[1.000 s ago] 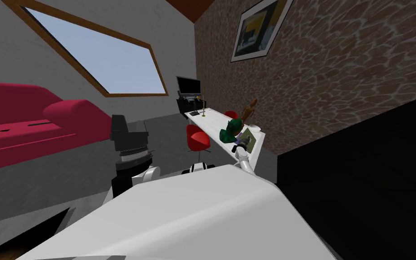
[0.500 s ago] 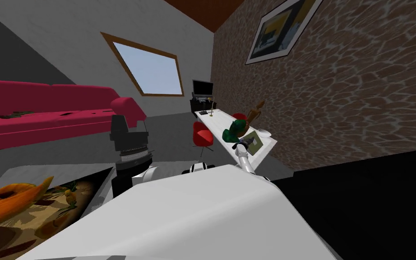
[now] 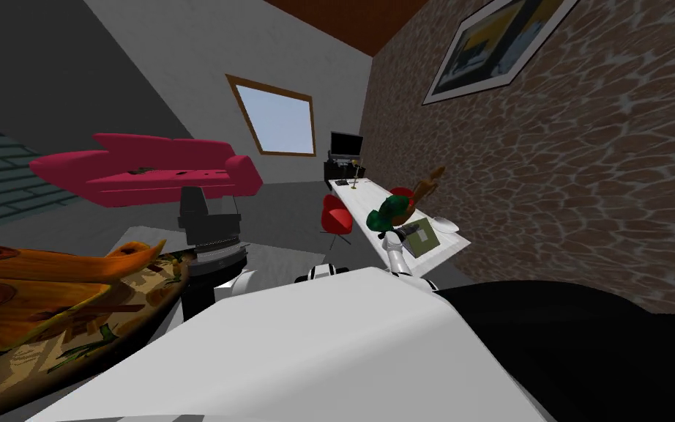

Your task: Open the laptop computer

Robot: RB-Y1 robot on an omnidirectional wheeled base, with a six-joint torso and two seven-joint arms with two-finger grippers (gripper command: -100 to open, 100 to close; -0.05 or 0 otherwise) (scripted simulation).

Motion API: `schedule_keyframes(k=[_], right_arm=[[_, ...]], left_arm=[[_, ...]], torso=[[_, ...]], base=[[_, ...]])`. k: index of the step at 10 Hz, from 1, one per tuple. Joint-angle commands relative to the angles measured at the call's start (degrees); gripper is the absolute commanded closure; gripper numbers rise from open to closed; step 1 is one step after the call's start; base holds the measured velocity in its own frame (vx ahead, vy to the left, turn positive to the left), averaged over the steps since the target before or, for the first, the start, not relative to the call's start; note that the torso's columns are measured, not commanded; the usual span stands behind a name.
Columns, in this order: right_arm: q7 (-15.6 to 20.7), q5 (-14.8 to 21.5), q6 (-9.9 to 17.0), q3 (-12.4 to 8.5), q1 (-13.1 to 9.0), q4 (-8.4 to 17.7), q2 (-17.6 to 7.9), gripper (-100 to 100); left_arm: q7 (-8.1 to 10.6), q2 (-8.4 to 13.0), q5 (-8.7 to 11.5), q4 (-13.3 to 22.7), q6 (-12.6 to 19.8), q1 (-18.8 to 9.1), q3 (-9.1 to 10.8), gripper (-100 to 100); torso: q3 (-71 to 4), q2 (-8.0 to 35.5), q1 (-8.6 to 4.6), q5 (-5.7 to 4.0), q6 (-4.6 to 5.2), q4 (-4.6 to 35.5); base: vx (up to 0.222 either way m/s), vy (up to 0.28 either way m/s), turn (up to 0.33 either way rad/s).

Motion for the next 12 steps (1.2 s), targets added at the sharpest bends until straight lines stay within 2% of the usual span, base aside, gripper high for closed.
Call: schedule_keyframes(k=[1, 2, 3, 4, 6, 7, 8, 9, 12], right_arm=[[-0.27, 0.43, 3.50, -1.85, -2.69, 4.15, -0.49, -100], [-0.22, 0.55, 5.20, -3.07, -4.33, 6.46, -0.72, -100], [-0.80, 0.64, 3.89, -2.26, -3.45, 5.71, -0.86, -100], [-0.27, 0.43, 3.50, -1.85, -2.69, 4.54, -0.49, 100], [-0.37, 0.17, -0.21, 0.58, 0.59, 0.94, -0.05, 100], [-0.37, 0.17, -0.39, 0.58, 0.59, 0.18, -0.05, 100], [-0.42, 0.04, -2.33, 1.79, 2.23, -1.99, 0.17, 100], [-0.42, 0.04, -2.33, 1.79, 2.23, -1.99, 0.17, 100], [-0.58, -0.34, -7.57, 5.44, 7.15, -8.04, 0.84, 100]], left_arm=[[0.00, 0.00, 0.00, 0.00, 0.00, 0.01, 0.01, 0], [0.00, 0.00, 0.00, 0.00, 0.00, 0.00, 0.00, 0], [0.00, 0.00, 0.00, 0.00, 0.00, 0.00, 0.00, 0], [0.00, 0.00, 0.00, 0.00, 0.00, 0.03, 0.01, 0], [0.00, -0.01, 0.00, -0.01, -0.01, 0.07, 0.01, 0], [0.00, 0.00, 0.00, -0.02, -0.02, 0.08, 0.01, 0], [0.00, 0.00, 0.00, -0.02, -0.02, 0.07, 0.01, 0], [0.00, 0.00, 0.00, -0.02, -0.02, 0.08, 0.02, 0], [0.00, 0.00, 0.00, -0.01, -0.01, 0.07, 0.02, 0]], torso=[[-0.01, -0.07, 0.00, 0.00, 0.09, 0.00], [-0.10, -0.19, 0.07, 0.02, -0.04, -0.04], [-0.09, -0.15, 0.06, 0.03, 0.01, -0.04], [-0.23, -0.42, 0.14, 0.04, 0.11, -0.10], [-0.49, -0.83, 0.38, 0.10, 0.01, -0.22], [-0.48, -0.79, 0.27, 0.09, -0.01, -0.22], [-0.28, -0.44, 0.04, 0.02, -0.03, -0.12], [-0.09, -0.16, -0.04, -0.01, 0.03, -0.04], [-0.12, -0.22, 0.18, 0.05, 0.05, -0.05]], base=[[-0.154, -0.061, 0.399], [-0.190, -0.074, 0.470], [-0.090, -0.035, 0.083], [0.024, 0.012, -0.348], [0.193, 0.081, -0.417], [0.216, 0.059, -0.318], [0.204, 0.058, -0.410], [0.131, 0.054, -0.156], [0.193, 0.085, -0.398]])
